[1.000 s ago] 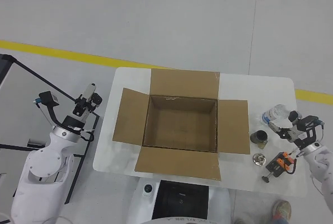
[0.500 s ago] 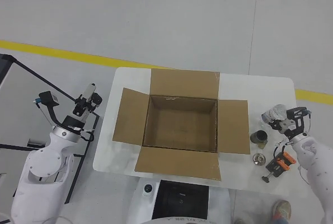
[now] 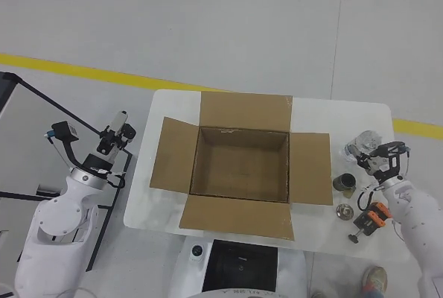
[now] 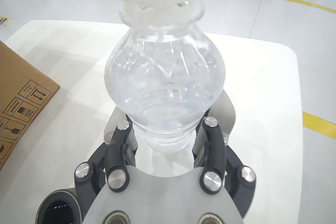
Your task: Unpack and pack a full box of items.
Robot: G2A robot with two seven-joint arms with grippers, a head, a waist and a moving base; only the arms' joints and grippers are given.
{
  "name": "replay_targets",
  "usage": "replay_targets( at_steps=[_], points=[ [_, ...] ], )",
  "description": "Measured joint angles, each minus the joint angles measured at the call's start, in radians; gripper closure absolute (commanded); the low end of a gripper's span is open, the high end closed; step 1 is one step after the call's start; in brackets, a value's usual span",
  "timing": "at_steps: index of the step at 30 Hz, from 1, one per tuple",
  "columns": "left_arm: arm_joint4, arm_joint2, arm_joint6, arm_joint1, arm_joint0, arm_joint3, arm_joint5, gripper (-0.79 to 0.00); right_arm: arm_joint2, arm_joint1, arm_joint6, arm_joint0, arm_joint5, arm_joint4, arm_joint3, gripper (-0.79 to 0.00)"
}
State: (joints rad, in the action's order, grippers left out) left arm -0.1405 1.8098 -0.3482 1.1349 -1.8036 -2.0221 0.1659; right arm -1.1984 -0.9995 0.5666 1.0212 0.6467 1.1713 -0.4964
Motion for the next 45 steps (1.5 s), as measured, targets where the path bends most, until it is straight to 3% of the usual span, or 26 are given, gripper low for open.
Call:
replay_targets(
  at_steps=[10, 15, 19, 25, 29, 32, 35, 45],
  points=[
    [0.0, 0.0, 0.0, 0.0, 0.0, 0.0, 0.0, -0.785, -0.014, 0.011, 0.126, -0.03, 0.055, 0.038, 0.03, 0.0],
    [0.0, 0.0, 0.0, 0.0, 0.0, 0.0, 0.0, -0.785, -0.073, 0.05, 0.155, -0.055, 0.175, 0.038, -0.018, 0.0],
    [0.0, 0.0, 0.0, 0.0, 0.0, 0.0, 0.0, -0.785, -0.143, 0.096, 0.124, -0.053, 0.285, 0.066, -0.163, 0.0],
    [0.0, 0.0, 0.0, 0.0, 0.0, 0.0, 0.0, -0.785, -0.244, 0.146, 0.035, 0.096, 0.368, 0.003, -0.549, 0.0],
    [0.0, 0.0, 0.0, 0.0, 0.0, 0.0, 0.0, -0.785, -0.24, 0.17, -0.137, 0.254, 0.366, -0.185, -0.848, 0.0],
    [0.0, 0.0, 0.0, 0.0, 0.0, 0.0, 0.0, -0.785, -0.225, 0.186, -0.301, 0.332, 0.366, -0.361, -0.998, 0.0],
    [0.0, 0.0, 0.0, 0.0, 0.0, 0.0, 0.0, -0.785, -0.237, 0.196, -0.429, 0.354, 0.361, -0.494, -1.059, 0.0],
    [0.0, 0.0, 0.0, 0.0, 0.0, 0.0, 0.0, -0.785, -0.238, 0.195, -0.417, 0.352, 0.361, -0.484, -1.056, 0.0]
  ],
)
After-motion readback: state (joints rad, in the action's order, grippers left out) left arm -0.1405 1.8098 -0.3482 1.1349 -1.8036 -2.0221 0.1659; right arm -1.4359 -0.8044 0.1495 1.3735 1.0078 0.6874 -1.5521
